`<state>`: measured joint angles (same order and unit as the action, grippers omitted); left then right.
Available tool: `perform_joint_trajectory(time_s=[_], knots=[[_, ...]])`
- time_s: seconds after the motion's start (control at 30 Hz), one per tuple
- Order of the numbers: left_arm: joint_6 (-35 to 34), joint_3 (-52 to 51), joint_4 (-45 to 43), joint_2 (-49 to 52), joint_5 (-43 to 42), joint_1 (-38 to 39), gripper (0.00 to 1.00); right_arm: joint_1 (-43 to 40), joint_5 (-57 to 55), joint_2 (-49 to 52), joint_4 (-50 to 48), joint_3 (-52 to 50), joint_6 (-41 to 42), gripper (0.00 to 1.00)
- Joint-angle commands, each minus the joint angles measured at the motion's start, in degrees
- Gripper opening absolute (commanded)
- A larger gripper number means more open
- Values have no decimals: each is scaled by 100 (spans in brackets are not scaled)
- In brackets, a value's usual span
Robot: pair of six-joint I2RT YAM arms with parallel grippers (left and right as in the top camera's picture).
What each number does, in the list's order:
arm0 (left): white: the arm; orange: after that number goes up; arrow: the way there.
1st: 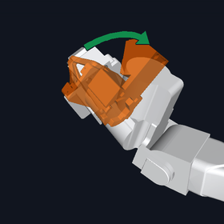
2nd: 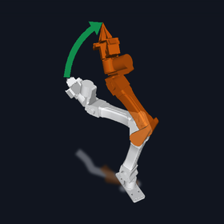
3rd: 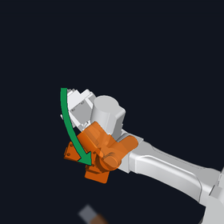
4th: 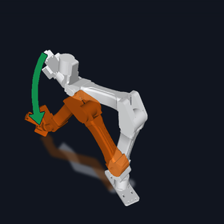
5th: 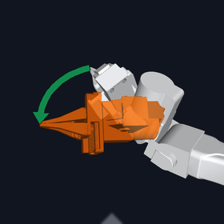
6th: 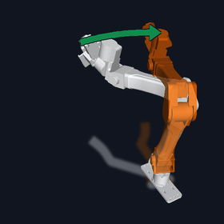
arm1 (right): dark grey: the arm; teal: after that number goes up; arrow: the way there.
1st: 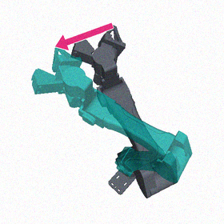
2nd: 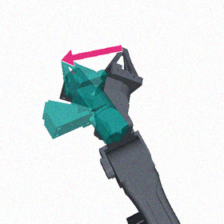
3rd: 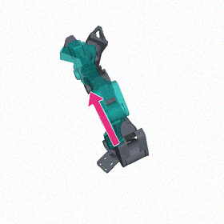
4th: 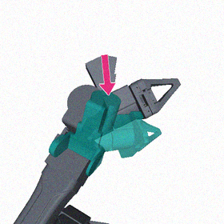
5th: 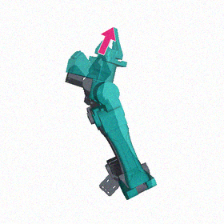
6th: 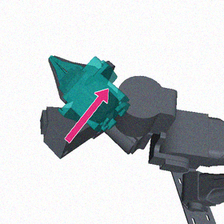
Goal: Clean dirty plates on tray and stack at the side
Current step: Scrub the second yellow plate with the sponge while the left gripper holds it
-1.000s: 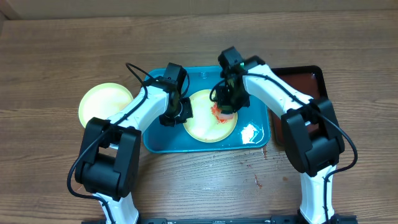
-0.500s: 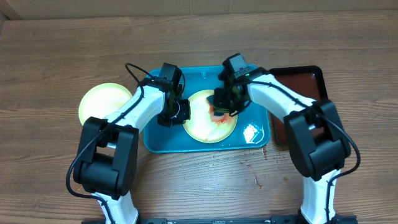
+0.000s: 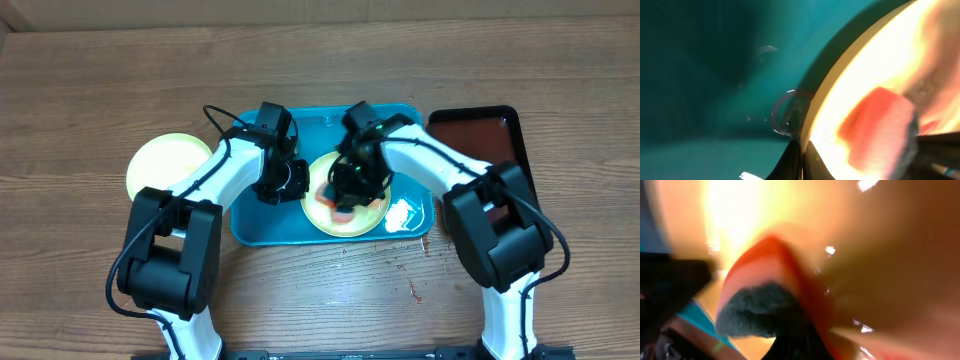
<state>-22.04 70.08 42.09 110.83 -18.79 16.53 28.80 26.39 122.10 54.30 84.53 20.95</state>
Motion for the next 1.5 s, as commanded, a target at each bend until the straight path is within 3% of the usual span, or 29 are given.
perform_joint_trajectory(time_s=[0.0,0.3,0.6,1.0,1.27,1.47], knots=[[15,4,-35,44,2,-321,4,-332,-1425,221,321,184,-17,4],[20,4,-35,44,2,-452,4,-221,-2531,221,229,332,-33,4],[20,4,-35,44,-35,-452,4,247,-2975,221,-901,278,166,4],[20,4,-57,44,-37,-452,4,839,-1196,450,-2074,31,332,4],[20,4,-57,44,-37,-452,4,837,-295,468,-1993,149,-114,4],[17,4,-63,44,-28,-463,4,837,-726,433,-780,610,-162,4]])
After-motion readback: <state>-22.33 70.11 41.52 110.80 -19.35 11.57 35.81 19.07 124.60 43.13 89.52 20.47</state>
